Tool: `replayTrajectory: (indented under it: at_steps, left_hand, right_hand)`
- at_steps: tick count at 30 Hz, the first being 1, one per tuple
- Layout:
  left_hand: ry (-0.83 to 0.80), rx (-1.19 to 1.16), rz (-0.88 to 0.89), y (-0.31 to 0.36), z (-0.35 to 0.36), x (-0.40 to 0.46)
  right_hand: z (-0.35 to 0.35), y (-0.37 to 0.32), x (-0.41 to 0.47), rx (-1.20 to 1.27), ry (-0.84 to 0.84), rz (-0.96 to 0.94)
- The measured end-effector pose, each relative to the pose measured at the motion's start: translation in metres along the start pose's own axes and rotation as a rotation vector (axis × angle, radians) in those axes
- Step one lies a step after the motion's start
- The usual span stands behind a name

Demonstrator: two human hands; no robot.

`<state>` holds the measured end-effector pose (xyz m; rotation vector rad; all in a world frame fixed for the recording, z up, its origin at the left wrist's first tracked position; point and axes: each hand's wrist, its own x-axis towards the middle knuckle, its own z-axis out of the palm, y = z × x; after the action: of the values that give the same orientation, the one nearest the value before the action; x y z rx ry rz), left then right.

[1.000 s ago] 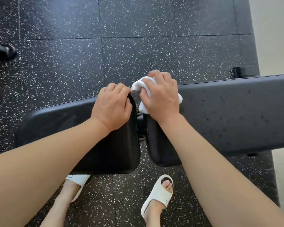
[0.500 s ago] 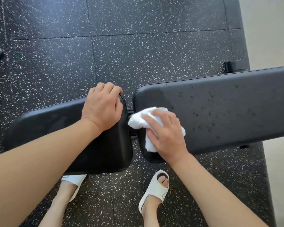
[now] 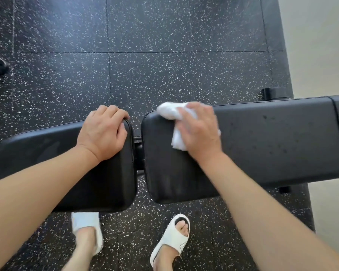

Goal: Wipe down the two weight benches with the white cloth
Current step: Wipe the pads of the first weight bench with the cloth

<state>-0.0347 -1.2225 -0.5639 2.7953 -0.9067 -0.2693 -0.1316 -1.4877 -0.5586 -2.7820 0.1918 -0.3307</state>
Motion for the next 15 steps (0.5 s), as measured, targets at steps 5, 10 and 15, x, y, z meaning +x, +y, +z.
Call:
replayTrajectory:
  at_steps: [5,10,15]
  left_hand:
    - [0.024,-0.035,0.012,-0.002,0.003,0.000]
    - [0.010,-0.043,0.014,-0.005,0.004,0.000]
    - [-0.048,-0.009,0.002,-0.006,0.003,-0.001]
  right_hand:
    - [-0.003,0.022,0.015,-0.115,0.015,0.299]
    - [0.034,-0.063,0.036,-0.092,-0.076,0.198]
    - [0.055,-0.100,0.053,-0.172,-0.257,-0.036]
